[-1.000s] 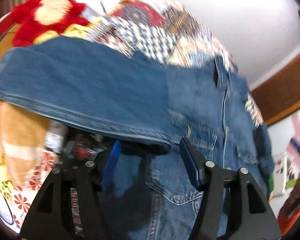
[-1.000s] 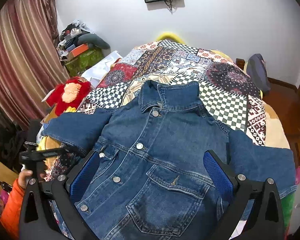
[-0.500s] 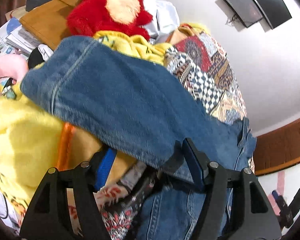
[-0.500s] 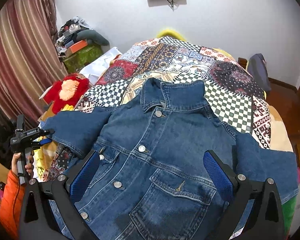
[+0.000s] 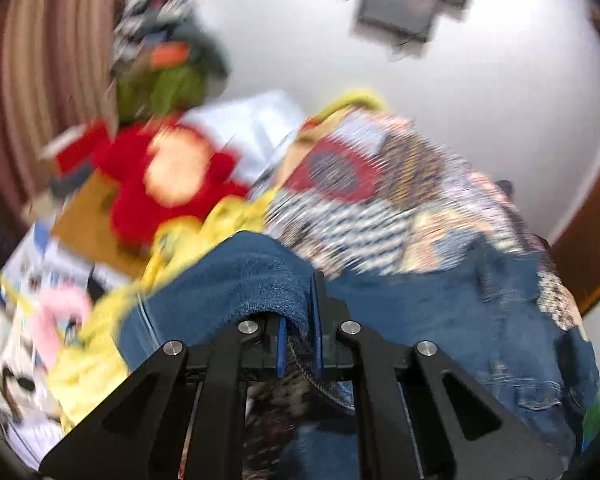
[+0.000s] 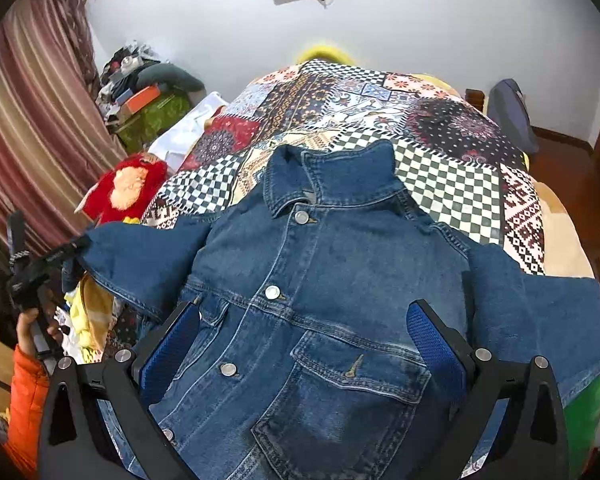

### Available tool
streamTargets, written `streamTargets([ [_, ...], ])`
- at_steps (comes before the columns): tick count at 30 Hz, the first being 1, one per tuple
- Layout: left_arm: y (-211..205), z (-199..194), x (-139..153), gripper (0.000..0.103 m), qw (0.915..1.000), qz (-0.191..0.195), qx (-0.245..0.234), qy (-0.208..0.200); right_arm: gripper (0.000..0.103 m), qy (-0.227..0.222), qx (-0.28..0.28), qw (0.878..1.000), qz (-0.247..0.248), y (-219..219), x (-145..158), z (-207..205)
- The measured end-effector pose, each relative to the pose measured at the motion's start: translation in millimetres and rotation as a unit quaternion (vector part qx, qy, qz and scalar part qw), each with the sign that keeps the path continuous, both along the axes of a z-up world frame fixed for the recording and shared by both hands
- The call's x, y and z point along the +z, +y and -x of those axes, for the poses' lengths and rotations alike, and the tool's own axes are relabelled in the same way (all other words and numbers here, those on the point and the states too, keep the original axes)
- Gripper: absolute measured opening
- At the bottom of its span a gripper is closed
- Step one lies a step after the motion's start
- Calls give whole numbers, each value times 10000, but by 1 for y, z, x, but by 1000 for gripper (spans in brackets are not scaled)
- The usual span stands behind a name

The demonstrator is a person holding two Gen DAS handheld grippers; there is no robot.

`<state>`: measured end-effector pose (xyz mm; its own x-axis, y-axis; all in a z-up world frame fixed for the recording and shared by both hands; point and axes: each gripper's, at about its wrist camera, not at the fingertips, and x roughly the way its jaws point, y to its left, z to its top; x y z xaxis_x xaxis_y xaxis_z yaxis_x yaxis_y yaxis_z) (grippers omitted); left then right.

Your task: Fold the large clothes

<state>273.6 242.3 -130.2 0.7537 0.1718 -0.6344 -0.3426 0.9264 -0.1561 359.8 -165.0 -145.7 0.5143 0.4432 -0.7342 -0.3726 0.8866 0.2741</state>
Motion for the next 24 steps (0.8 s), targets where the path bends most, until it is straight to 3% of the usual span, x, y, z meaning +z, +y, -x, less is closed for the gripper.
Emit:
streamTargets([
  [5, -65, -25, 42, 9, 9943, -100, -992, -389, 103, -78, -31, 10000, -12, -10, 10, -1],
  [9, -127, -48, 46, 9, 9830, -51, -1802, -359, 103, -300, -111, 9995, -82, -25, 23, 3],
  [12, -170, -56, 25, 9, 9730, 118, -2305, 5, 103, -354, -194, 9990, -198, -38, 28, 4],
  [17, -245, -63, -51, 9, 9452, -6, -3038, 1193, 103, -171, -257, 9993, -197, -54, 21, 2],
  [20, -267, -54, -87, 10, 9300, 90, -3254, 1707, 103, -63, -293, 9994, -169, -60, 12, 2],
  [22, -277, -46, -95, 14, 9262, 23, -3284, 1850, 103, 11, -286, 9995, -148, -61, 6, 2],
  [24, -278, -39, -94, 31, 9243, 7, -3315, 1891, 103, 81, -263, 9995, -123, -59, 0, 2],
])
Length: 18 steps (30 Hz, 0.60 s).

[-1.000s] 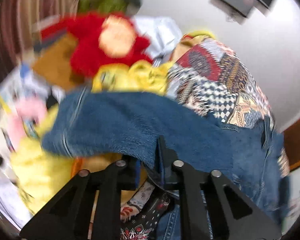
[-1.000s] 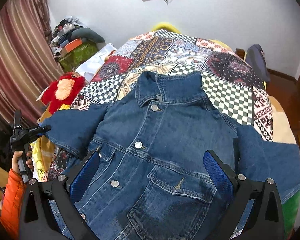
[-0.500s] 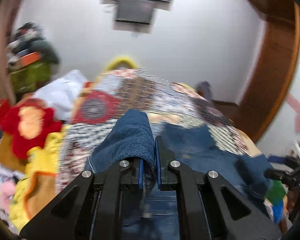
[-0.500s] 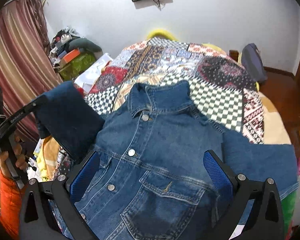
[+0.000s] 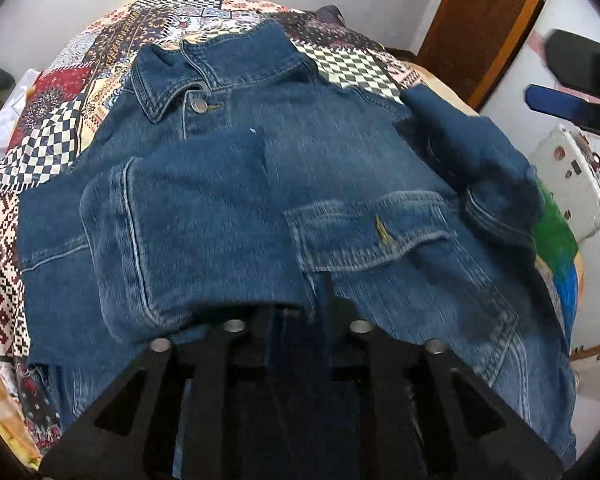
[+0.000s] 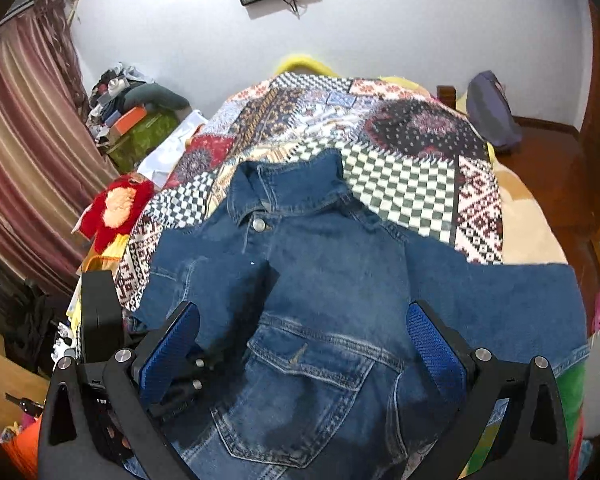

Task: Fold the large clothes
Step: 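Grasp the sleeve cuff nearest the right tool with the right tool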

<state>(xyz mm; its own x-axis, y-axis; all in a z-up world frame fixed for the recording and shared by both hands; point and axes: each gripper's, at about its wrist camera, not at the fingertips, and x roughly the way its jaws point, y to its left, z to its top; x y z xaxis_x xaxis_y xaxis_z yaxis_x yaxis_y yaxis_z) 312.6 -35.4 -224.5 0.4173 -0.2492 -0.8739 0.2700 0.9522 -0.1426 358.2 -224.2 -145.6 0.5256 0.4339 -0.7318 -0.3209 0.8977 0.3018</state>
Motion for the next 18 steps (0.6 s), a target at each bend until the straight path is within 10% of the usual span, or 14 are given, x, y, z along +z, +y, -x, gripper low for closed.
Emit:
streamTargets([
  [9, 54, 38, 62, 74, 9952, 267, 404, -851, 103, 20, 385, 9992, 132, 44, -3, 1],
  [18, 163, 55, 58, 83, 9825, -326, 1566, -952, 103, 4, 1365, 9880, 723, 145, -19, 10],
])
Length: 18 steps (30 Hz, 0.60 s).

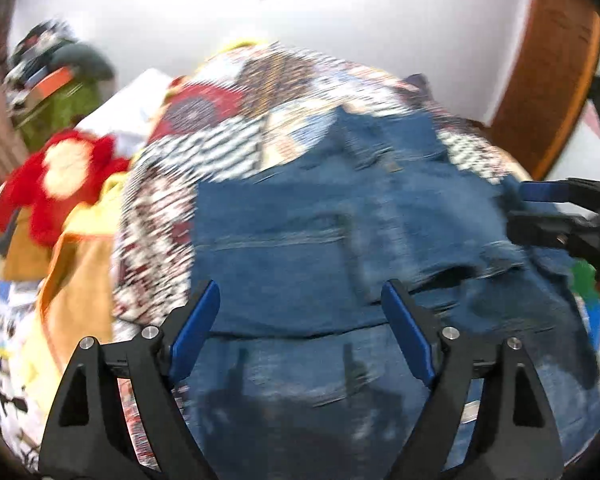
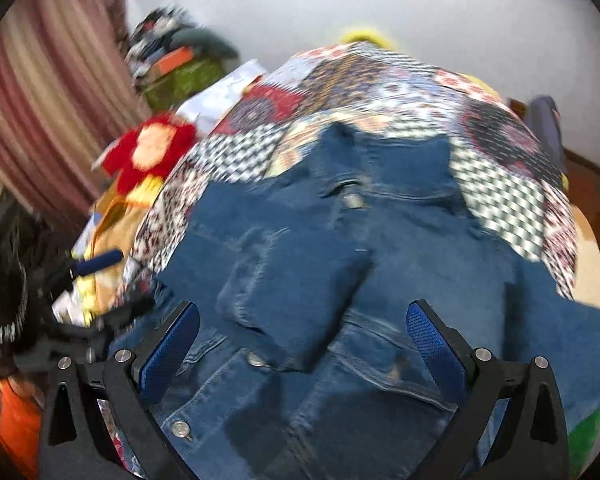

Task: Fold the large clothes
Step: 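Grasp the sleeve cuff nearest the right tool with the right tool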

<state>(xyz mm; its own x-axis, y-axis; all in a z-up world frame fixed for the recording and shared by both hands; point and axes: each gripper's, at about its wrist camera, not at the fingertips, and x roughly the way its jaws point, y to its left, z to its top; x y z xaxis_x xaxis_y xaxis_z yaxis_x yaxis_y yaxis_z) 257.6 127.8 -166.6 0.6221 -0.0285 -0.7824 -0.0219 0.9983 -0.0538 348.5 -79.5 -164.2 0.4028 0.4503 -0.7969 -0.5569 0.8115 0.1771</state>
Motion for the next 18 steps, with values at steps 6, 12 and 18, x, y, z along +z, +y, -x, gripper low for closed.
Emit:
streamTargets([
  [6, 46, -4, -41, 83, 9983, 77, 329, 468, 103, 112, 599, 9969, 488, 59, -32, 4],
  [12, 66, -21, -79, 83, 9957, 84, 443, 809, 103, 428, 846, 9882, 1205, 96, -82, -12],
  [18, 71, -39, -110, 83, 9921, 268, 517, 1109, 97, 560, 816, 9850, 1414, 97, -107, -23],
])
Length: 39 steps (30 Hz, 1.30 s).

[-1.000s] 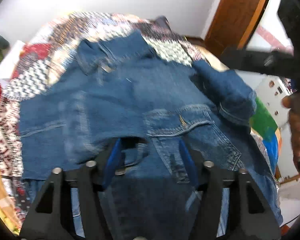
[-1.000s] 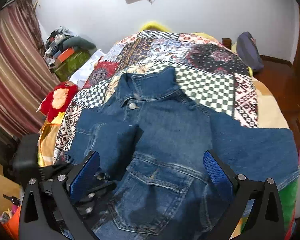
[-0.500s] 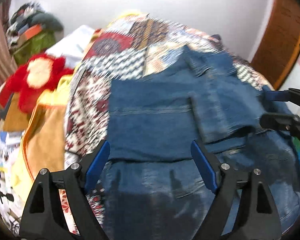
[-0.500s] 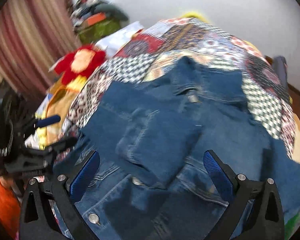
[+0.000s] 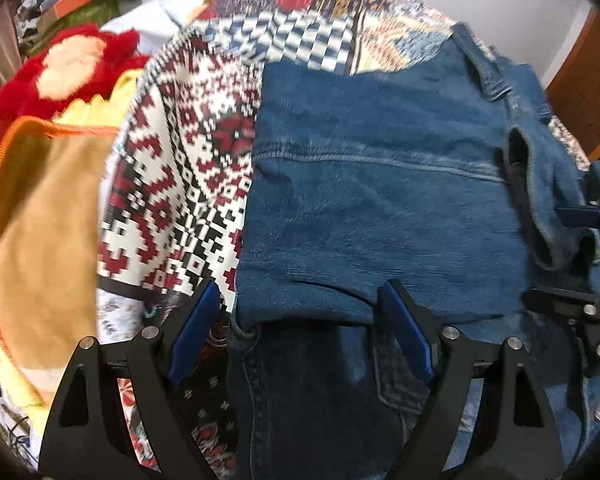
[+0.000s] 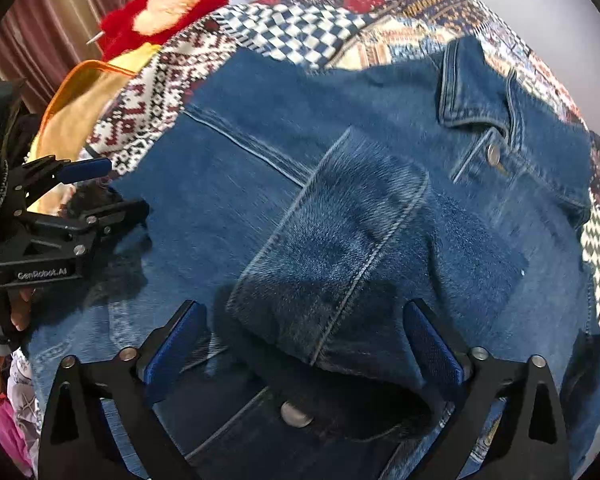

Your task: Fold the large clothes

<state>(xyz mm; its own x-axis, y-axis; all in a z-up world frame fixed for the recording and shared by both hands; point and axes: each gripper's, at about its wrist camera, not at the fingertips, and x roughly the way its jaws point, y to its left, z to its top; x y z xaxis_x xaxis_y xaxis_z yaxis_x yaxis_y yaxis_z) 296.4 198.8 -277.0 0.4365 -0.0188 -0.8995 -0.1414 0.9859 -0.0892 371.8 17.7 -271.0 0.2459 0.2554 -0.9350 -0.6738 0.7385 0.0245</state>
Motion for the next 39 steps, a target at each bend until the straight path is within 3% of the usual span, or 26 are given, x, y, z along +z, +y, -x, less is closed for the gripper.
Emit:
streamTargets([
  [1, 0, -2, -5, 83, 10000, 33, 2, 36, 96, -32, 10, 10000, -10, 0, -1, 0],
  [4, -1, -2, -15, 84, 9998, 141, 91, 64, 79, -187, -94, 9998, -9, -3, 4, 1],
  [7, -2, 1, -18, 85, 9999, 109, 123, -1, 66, -59, -222, 9994, -245, -12, 12, -1],
  [10, -3, 3, -20, 87, 9999, 43, 143, -27, 48, -118, -153, 9994, -302, -16, 16, 3],
  [12, -5, 3, -21, 88, 9999, -24, 137, -21, 31, -201, -158, 9990, -357, -18, 21, 7],
  [15, -6, 1, -22, 90, 9998, -126, 157, -6, 20, -328, -269, 9977, -536, -28, 35, 9],
  [23, -15, -6, -19, 91, 9988, -440, 147, 150, 17, -470, -789, 9902, -1051, -91, 77, 4],
  [28, -24, -11, -5, 89, 9970, -709, 33, 316, 15, -531, -1253, 9835, -1193, -144, 84, 4],
  [36, -71, -24, 71, 90, 9953, -702, -419, -519, 14, -380, -1917, 9737, -1174, -213, 60, 7],
  [39, -101, -31, 82, 90, 9939, -514, -726, -656, 14, -315, -2184, 9695, -1071, -235, 46, 9],
])
